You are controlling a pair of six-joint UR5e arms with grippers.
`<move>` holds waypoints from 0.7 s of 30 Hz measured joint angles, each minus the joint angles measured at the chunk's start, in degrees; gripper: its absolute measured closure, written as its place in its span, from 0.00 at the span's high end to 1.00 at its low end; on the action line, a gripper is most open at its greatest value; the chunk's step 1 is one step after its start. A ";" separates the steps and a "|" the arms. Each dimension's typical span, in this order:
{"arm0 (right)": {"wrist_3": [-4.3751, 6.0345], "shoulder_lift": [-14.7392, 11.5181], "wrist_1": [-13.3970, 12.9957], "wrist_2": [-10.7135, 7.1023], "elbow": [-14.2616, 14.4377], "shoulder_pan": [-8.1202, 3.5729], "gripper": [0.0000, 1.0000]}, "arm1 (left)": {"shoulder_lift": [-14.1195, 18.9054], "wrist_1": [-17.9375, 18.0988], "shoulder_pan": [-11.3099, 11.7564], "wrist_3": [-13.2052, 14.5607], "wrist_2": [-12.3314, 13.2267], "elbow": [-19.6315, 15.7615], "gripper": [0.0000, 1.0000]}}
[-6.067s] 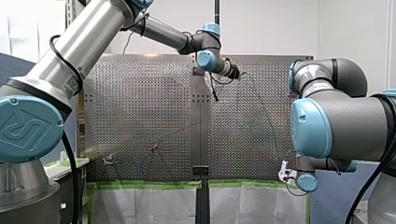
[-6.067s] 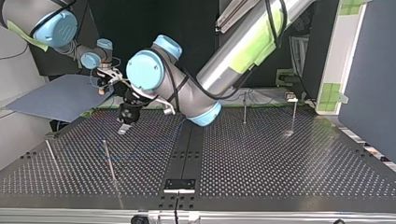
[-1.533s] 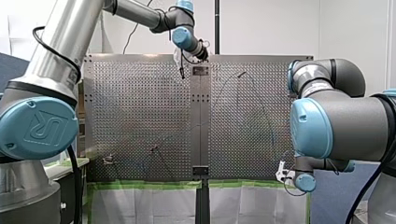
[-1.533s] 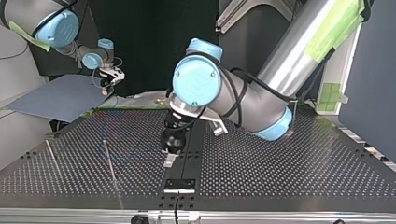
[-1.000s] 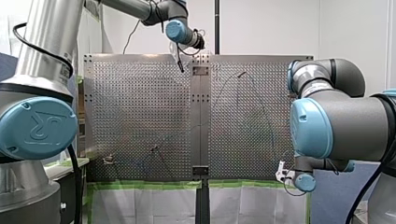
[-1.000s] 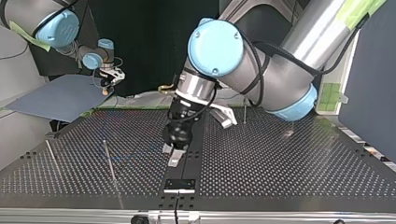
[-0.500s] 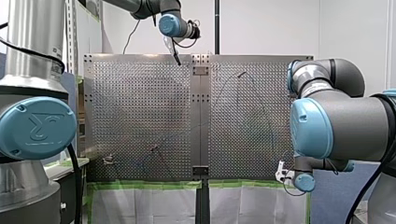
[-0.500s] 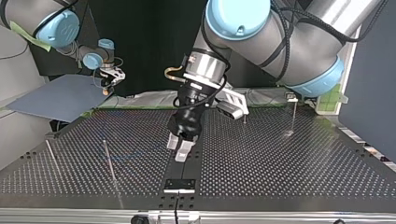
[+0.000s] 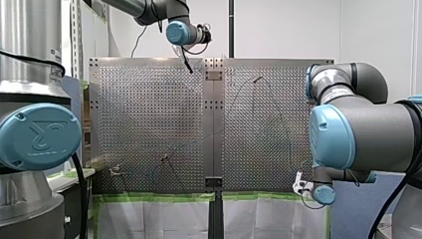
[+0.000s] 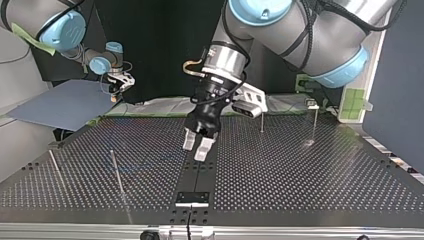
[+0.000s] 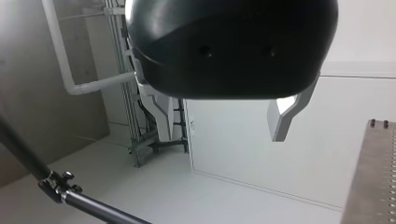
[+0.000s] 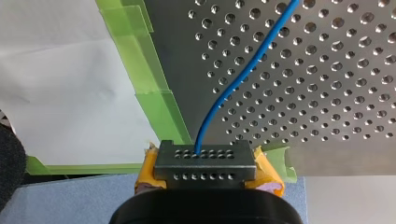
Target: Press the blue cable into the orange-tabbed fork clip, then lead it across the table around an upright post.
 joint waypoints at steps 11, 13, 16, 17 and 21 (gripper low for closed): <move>-0.03 0.00 0.00 0.00 0.02 0.13 0.00 | -1.88 5.37 -0.05 -0.71 -1.27 -5.38 0.99; -0.04 0.01 0.00 0.00 0.01 0.16 0.00 | -1.96 6.44 -0.06 -0.72 -1.31 -6.48 0.99; -0.05 0.00 -0.02 0.00 0.01 0.17 0.00 | -1.96 8.00 -0.08 -0.74 -1.33 -8.02 0.99; -0.05 0.00 -0.04 0.00 0.01 0.17 0.00 | -1.97 8.46 -0.08 -0.76 -1.34 -8.50 0.99; -0.11 0.01 -0.04 0.00 0.00 0.18 0.00 | -1.99 10.91 -0.09 -0.79 -1.34 -10.91 0.99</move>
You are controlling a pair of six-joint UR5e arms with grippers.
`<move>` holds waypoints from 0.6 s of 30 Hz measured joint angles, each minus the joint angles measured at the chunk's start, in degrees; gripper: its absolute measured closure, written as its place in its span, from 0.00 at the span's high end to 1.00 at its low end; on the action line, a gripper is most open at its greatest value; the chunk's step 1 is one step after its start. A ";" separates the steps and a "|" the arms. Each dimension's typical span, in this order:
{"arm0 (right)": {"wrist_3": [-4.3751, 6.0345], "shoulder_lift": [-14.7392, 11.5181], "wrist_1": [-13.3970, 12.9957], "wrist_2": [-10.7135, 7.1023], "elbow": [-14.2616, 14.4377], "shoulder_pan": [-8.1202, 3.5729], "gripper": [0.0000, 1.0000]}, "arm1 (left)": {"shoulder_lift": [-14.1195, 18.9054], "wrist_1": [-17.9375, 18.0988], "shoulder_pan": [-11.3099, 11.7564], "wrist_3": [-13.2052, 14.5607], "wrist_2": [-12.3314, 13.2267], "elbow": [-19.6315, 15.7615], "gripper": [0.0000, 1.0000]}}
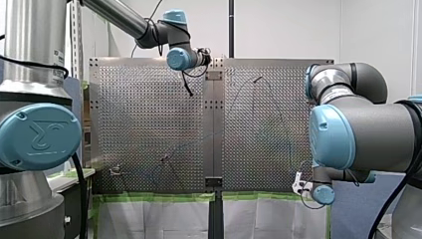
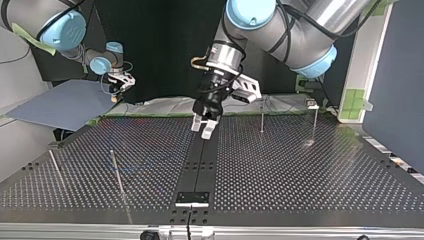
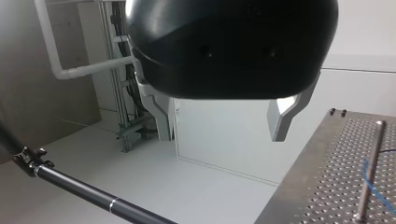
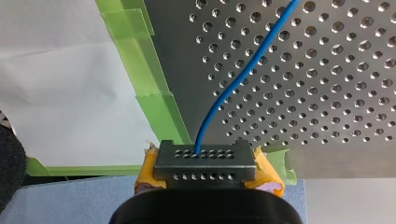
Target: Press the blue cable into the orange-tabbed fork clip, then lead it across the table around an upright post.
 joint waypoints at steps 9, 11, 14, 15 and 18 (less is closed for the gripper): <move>-0.19 0.00 -0.03 -0.01 -0.01 0.06 0.00 | -0.01 5.21 0.02 -0.15 0.00 -5.23 0.99; -0.20 0.00 -0.05 -0.01 -0.01 0.07 0.00 | 0.01 6.05 0.02 -0.29 0.03 -6.07 0.99; -0.20 0.00 -0.10 -0.01 -0.01 0.10 0.00 | 0.01 7.47 0.03 -0.50 0.06 -7.47 0.99; -0.21 0.00 -0.11 -0.01 -0.01 0.13 0.00 | 0.02 8.05 0.03 -0.63 0.07 -8.09 0.99; -0.21 0.00 -0.13 0.00 -0.01 0.17 0.00 | 0.00 9.50 0.02 -1.08 0.08 -9.52 0.99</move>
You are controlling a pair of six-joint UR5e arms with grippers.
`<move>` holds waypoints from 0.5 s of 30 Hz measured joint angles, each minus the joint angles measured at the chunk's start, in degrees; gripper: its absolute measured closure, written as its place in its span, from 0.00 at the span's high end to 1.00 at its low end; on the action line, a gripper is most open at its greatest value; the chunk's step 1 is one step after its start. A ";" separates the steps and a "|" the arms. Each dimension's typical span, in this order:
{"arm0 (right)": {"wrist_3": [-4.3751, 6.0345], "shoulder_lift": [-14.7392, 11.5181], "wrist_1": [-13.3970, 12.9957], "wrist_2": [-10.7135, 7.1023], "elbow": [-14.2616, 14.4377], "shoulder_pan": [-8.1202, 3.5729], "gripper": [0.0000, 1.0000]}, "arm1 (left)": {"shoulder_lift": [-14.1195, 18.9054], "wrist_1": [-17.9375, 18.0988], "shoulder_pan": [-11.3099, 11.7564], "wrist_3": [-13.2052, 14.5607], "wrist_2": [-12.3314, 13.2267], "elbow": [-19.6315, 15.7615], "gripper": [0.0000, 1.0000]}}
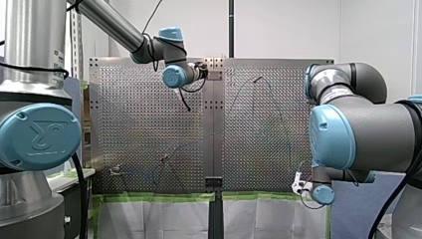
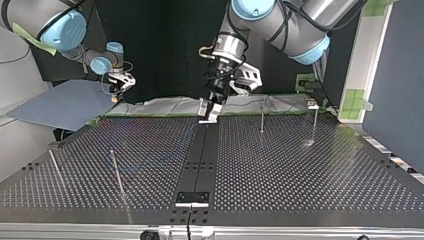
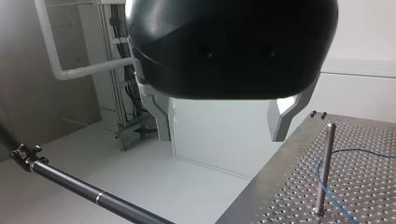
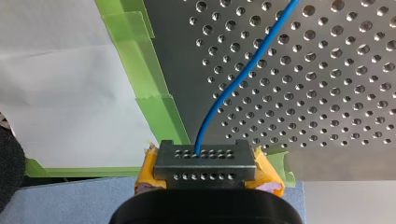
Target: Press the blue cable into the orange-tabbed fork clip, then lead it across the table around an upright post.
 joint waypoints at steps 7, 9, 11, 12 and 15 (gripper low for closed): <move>-0.02 0.00 -0.01 0.00 0.00 0.08 0.00 | 0.01 2.26 -0.02 -0.72 0.00 -3.37 0.99; -0.07 0.00 -0.01 0.00 0.00 0.10 0.00 | -0.01 2.38 -0.02 -0.76 0.00 -4.47 0.99; -0.13 0.00 -0.01 0.00 0.00 0.15 0.00 | -0.01 2.40 -0.02 -0.82 0.00 -5.35 0.99; -0.14 0.00 -0.03 0.00 0.01 0.16 0.00 | -0.01 2.40 -0.03 -0.90 0.00 -5.93 0.99; -0.20 0.00 -0.06 0.00 0.00 0.22 0.00 | 0.00 2.38 -0.02 -1.05 -0.04 -7.24 0.99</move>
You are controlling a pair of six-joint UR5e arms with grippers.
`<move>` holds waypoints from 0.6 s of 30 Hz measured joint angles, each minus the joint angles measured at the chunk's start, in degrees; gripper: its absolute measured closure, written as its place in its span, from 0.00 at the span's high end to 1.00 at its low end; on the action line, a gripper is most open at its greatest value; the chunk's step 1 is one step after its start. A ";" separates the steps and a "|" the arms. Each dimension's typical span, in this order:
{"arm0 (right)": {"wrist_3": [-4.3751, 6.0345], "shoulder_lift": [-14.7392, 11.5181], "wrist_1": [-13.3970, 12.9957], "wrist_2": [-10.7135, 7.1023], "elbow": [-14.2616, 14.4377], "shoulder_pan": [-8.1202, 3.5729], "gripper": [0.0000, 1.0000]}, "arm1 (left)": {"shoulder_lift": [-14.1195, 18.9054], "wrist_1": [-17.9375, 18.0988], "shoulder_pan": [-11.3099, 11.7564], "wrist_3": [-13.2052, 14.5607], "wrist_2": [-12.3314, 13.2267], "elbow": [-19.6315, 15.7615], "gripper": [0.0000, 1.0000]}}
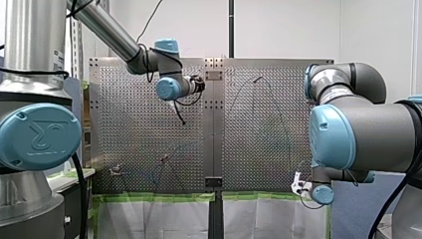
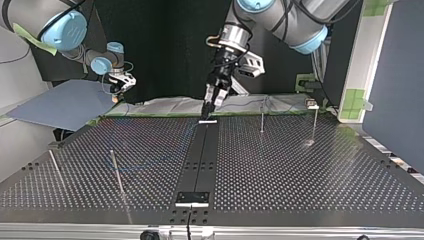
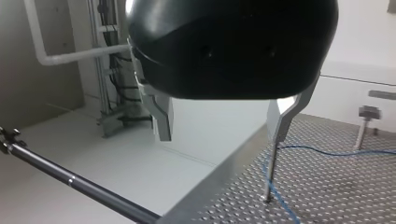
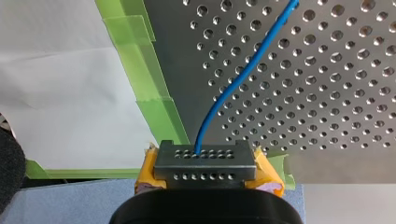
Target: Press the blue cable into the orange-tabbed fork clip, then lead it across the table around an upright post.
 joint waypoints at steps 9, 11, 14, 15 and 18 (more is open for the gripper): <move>-0.18 0.00 -0.04 -0.01 -0.01 0.13 0.00 | -0.01 -0.02 0.00 -0.09 -0.97 -3.99 0.99; -0.20 0.00 -0.04 -0.05 -0.01 0.13 0.00 | -0.01 -0.01 0.00 -0.08 -1.05 -4.87 0.99; -0.21 0.00 -0.04 -0.08 -0.01 0.14 0.00 | -0.02 -0.02 0.00 -0.08 -1.15 -6.42 0.99; -0.20 0.00 -0.04 -0.08 0.00 0.14 0.00 | -0.02 -0.02 -0.01 -0.08 -1.16 -7.00 0.99; -0.18 0.00 -0.08 -0.09 0.00 0.14 0.00 | -0.02 -0.01 0.00 -0.08 -1.18 -8.48 0.99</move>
